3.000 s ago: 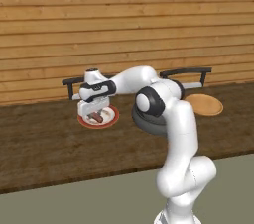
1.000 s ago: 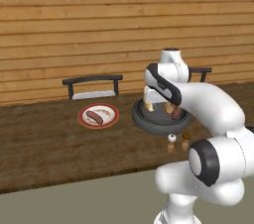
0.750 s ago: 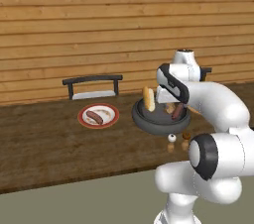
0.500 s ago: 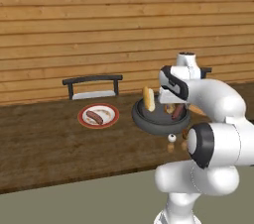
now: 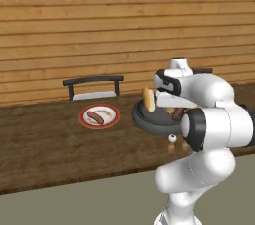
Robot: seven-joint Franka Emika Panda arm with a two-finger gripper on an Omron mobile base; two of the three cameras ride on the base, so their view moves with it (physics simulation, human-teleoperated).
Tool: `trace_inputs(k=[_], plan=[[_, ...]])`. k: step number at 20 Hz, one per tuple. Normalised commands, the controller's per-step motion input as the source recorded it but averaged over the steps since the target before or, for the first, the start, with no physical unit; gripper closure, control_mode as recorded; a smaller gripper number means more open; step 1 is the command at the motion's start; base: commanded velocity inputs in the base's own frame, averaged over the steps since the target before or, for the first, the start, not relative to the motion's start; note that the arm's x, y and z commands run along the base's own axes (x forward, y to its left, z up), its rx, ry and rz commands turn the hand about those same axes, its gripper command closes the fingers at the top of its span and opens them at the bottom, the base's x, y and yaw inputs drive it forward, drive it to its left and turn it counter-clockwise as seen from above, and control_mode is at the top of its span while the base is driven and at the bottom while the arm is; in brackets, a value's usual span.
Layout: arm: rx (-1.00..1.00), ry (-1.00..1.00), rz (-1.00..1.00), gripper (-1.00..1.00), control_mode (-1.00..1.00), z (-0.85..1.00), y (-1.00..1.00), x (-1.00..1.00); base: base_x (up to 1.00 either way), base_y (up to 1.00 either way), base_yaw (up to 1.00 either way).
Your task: Place one bun and one sausage from the bowl on each plate.
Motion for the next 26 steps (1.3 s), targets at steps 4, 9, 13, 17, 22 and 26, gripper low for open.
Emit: trace_inputs(k=[4, 9, 13, 17, 22, 26], plan=[[0.00, 0.00, -0.10, -1.00, -1.00, -0.28, 0.00, 0.40, 0.00, 0.00, 0.00], [0.00, 0.00, -0.13, -1.00, -1.00, -0.22, -0.08, 0.01, 0.00, 0.00, 0.00], [0.00, 0.00, -0.05, -1.00, -1.00, -0.26, 0.00, -0.08, 0.00, 0.00, 0.00], [0.00, 0.00, 0.00, -1.00, -1.00, -0.23, 0.00, -0.01, 0.00, 0.00, 0.00], [0.00, 0.00, 0.00, 1.00, -1.00, -0.02, 0.00, -0.02, 0.00, 0.00, 0.00], [0.00, 0.00, 0.00, 1.00, -1.00, 0.00, 0.00, 0.00, 0.00, 0.00, 0.00]])
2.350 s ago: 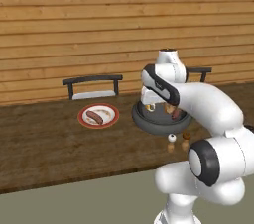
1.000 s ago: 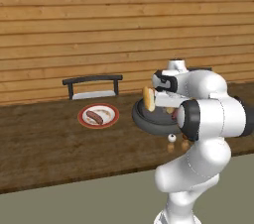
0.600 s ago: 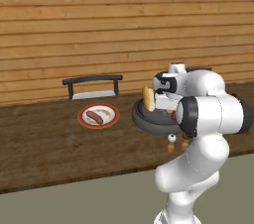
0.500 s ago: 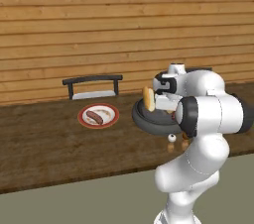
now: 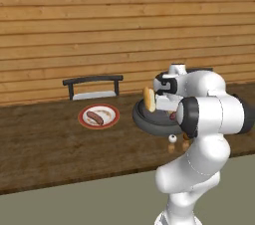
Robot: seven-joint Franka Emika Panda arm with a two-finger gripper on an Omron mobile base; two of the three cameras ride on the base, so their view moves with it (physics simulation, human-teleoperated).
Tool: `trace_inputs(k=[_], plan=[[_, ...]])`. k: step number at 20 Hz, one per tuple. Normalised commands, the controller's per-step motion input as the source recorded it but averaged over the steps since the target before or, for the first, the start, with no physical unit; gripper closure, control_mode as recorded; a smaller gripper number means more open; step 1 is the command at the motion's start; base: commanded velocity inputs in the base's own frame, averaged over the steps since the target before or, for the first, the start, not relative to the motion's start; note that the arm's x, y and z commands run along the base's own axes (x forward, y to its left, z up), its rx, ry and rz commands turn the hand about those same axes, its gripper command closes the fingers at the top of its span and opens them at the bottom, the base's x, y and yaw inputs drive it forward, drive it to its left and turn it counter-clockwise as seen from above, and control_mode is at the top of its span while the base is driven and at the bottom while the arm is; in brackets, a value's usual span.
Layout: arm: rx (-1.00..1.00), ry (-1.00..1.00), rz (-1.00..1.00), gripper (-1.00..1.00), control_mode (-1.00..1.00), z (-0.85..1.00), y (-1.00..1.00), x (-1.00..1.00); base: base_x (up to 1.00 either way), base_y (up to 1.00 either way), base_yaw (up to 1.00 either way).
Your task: Place one bun and one sausage from the bowl on each plate.
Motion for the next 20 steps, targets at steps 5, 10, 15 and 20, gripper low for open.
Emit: trace_inputs(k=[5, 10, 15, 20], plan=[[0.00, -0.01, 0.00, 1.00, -1.00, 0.07, 0.00, -0.11, 0.00, 0.00, 0.00], [-0.10, -0.15, 0.07, 1.00, -1.00, 0.92, -0.04, -0.91, 0.00, 0.00, 0.00], [-0.22, -0.13, 0.29, 1.00, -1.00, 0.98, -0.35, -0.40, 0.00, 0.00, 0.00], [-0.06, -0.13, 0.39, 1.00, -1.00, 0.59, -0.76, -0.01, 0.00, 0.00, 0.00]])
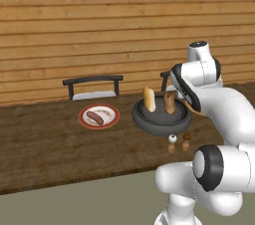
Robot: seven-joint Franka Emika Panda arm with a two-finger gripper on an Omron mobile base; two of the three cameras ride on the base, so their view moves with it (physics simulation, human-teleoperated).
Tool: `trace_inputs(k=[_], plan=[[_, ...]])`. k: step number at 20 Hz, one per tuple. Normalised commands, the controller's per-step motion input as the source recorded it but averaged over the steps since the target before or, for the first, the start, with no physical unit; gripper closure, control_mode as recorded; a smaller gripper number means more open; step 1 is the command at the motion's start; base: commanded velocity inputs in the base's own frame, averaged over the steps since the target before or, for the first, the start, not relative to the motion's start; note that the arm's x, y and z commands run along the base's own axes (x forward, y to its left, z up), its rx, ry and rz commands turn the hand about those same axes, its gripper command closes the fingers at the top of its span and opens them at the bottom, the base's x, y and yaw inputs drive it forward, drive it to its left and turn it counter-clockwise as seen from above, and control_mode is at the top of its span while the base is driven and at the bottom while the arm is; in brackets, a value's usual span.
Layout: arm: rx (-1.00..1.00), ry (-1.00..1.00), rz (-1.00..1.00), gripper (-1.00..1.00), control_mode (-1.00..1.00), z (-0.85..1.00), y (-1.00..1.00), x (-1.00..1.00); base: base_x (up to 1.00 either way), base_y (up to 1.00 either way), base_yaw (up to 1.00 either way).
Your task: Place one bun and one sausage from the bowl on each plate.
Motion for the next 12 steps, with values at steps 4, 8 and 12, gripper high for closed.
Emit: trace_inputs(k=[4, 8, 12], plan=[[0.03, -0.03, 0.25, 1.00, -1.00, 0.22, -1.00, 0.01, 0.00, 0.00, 0.00], [0.08, 0.03, 0.12, 1.00, -1.00, 0.00, -1.00, 0.54, 0.00, 0.00, 0.00], [0.10, 0.12, 0.17, 1.00, -1.00, 0.00, -0.92, 0.96, 0.00, 0.00, 0.00]])
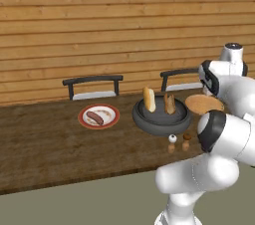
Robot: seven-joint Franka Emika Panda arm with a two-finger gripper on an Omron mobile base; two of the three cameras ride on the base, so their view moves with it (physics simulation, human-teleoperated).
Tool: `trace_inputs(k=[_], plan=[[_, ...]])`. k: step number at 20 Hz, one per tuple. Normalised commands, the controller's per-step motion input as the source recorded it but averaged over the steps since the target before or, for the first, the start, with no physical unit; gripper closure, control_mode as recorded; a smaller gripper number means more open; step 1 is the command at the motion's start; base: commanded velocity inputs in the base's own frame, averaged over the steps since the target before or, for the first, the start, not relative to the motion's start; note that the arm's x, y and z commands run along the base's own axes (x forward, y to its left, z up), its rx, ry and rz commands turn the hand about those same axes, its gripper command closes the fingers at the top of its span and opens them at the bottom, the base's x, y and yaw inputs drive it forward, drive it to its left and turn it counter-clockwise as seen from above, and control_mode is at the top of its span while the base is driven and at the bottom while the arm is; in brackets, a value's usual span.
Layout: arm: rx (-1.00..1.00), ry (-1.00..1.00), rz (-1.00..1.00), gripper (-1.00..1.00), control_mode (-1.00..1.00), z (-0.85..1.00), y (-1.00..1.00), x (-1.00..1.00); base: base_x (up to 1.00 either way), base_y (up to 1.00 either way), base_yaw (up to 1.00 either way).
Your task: Place one bun and one sausage from the bowl on each plate.
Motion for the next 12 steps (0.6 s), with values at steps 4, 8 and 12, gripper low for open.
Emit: trace_inputs(k=[4, 8, 12], plan=[[0.09, 0.19, 0.24, 1.00, -1.00, -0.10, -0.44, 0.99, 0.00, 0.00, 0.00], [0.11, 0.20, 0.26, 1.00, -1.00, -0.38, -0.08, 0.75, 0.00, 0.00, 0.00], [0.11, 0.11, 0.25, 1.00, -1.00, -0.83, -0.03, 0.76, 0.00, 0.00, 0.00]])
